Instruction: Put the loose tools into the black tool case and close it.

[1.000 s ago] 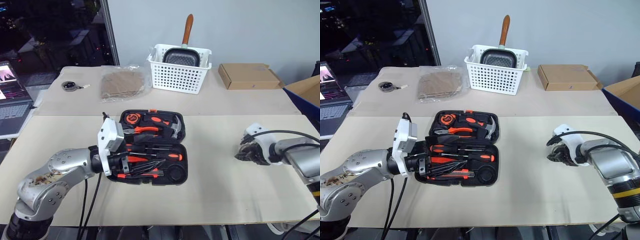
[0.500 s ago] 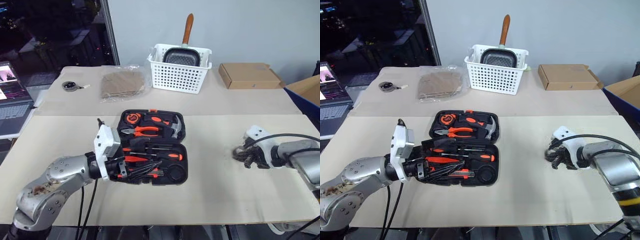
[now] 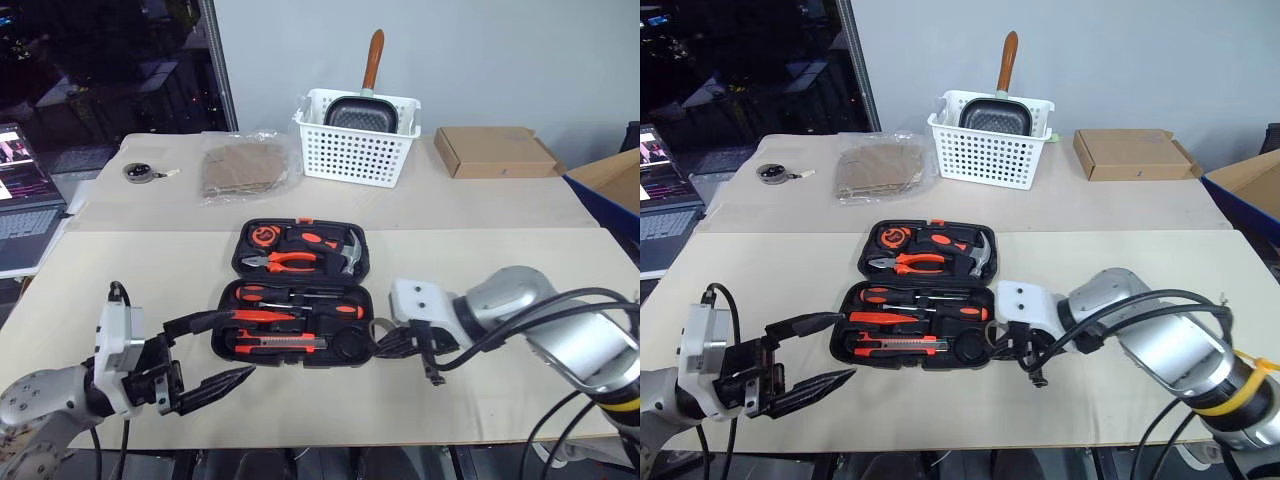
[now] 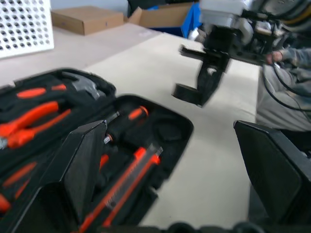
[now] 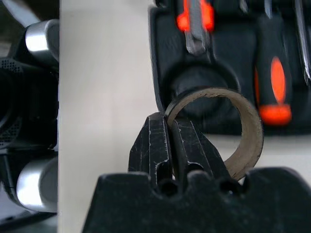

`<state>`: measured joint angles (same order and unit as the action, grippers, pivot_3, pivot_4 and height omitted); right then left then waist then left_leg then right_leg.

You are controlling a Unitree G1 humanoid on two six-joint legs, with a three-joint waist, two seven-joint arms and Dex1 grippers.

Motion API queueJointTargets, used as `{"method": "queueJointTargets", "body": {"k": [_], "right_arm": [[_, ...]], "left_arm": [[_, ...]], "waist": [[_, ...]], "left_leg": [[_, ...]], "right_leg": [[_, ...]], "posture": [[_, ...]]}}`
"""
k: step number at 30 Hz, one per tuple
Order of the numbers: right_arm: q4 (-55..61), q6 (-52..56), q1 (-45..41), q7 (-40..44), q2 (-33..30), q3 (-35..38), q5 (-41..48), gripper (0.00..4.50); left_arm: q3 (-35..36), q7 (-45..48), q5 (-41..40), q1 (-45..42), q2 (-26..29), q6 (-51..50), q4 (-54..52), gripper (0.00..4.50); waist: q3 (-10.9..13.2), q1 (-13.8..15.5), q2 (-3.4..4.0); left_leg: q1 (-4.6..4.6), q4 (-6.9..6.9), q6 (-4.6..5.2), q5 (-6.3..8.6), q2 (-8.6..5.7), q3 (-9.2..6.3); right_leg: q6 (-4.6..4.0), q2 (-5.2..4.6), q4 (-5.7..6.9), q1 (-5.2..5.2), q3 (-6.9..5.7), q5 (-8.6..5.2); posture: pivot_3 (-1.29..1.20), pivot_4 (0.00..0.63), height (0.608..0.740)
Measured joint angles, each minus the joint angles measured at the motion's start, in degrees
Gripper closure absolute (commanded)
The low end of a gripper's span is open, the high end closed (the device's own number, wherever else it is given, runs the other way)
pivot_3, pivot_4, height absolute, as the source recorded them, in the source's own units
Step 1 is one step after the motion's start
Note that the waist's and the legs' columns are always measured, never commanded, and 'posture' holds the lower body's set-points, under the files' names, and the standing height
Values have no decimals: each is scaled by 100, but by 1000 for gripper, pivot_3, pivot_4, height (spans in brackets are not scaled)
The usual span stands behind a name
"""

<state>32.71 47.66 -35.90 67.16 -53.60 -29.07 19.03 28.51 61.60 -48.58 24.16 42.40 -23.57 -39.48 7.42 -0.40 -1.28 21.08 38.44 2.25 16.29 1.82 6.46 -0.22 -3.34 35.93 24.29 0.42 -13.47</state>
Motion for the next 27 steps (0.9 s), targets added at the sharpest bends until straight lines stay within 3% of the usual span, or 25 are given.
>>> {"method": "queueJointTargets", "body": {"k": [9, 18, 25, 27], "right_arm": [[-902, -1131, -563, 486, 569, -988, -1082, 4474], [-1437, -1504, -792, 1029, 980, -1209, -1445, 4474], [-1748, -1830, -885, 1226, 1211, -1190, -1603, 2419], [-1757, -1822, -822, 1251, 1294, -1017, -1456, 2419]], "left_arm": [[522, 367, -6, 399, 3, 225, 225, 0], [698, 602, -1, 210, 351, 204, 538, 0], [546, 517, -17, -162, 511, 52, 539, 0], [471, 472, -33, -250, 519, -35, 539, 0]], "waist": [[1, -33, 1], [1, -31, 2], [1, -31, 2], [2, -30, 3]], "left_leg": [[0, -4, 1, 1, 2, -2], [-1, -3, 0, 0, 2, -2], [0, -6, -3, 3, 2, -7], [4, -7, -5, 5, 2, -8]], "right_leg": [[-11, 0, 6, 4, -11, -5], [-13, -2, 10, 4, -17, -4], [-17, -5, 13, 5, -27, -5], [-19, -5, 13, 7, -28, -6]], "posture": [[0, 150, 740], [0, 150, 740], [0, 150, 740], [0, 150, 740]]}}
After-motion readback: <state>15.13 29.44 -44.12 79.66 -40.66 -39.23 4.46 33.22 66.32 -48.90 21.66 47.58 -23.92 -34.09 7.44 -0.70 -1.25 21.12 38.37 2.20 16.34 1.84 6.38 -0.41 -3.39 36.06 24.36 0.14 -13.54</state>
